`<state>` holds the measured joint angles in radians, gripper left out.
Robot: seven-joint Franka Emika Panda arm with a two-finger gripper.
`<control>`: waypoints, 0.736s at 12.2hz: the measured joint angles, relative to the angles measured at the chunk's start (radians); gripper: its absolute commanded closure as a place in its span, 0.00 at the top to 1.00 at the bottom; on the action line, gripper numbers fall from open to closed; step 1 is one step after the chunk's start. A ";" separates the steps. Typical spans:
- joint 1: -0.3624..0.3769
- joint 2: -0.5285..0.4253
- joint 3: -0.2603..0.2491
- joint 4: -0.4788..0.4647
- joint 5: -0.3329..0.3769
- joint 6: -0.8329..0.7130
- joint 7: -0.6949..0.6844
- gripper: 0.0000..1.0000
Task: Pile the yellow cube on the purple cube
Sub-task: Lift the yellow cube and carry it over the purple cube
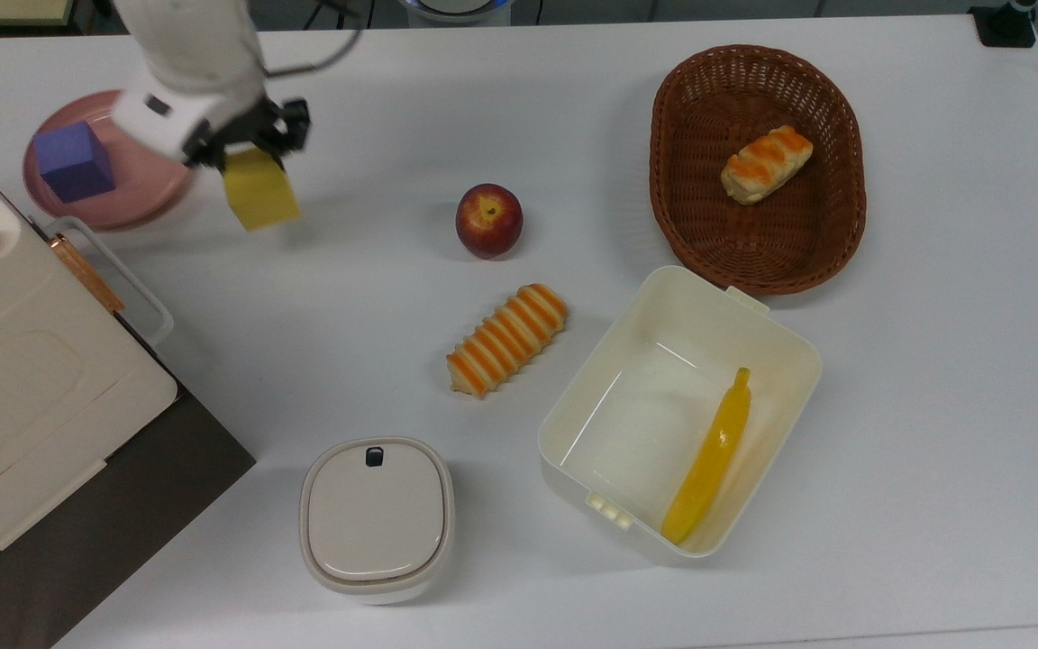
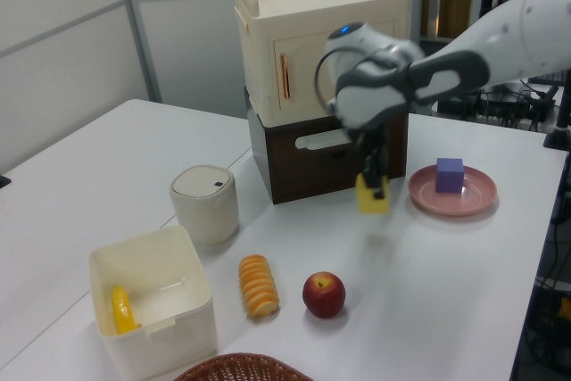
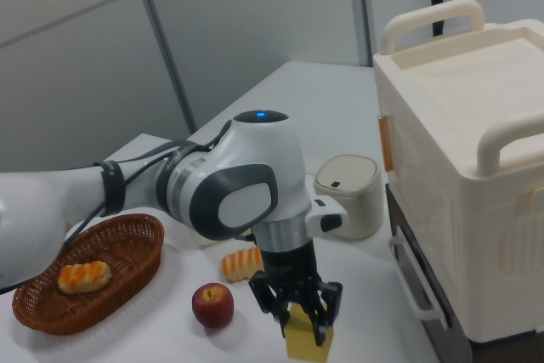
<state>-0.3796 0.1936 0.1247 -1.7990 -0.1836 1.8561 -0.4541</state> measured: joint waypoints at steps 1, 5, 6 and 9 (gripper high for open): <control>-0.028 -0.026 -0.001 -0.001 0.000 -0.024 -0.043 0.42; -0.191 -0.102 -0.006 -0.013 0.000 -0.046 -0.263 0.42; -0.223 -0.102 -0.006 -0.014 0.000 -0.042 -0.305 0.42; -0.328 -0.088 -0.008 -0.021 0.000 0.027 -0.432 0.42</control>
<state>-0.7077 0.1053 0.1170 -1.8204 -0.1835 1.8828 -0.8859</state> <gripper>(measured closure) 0.467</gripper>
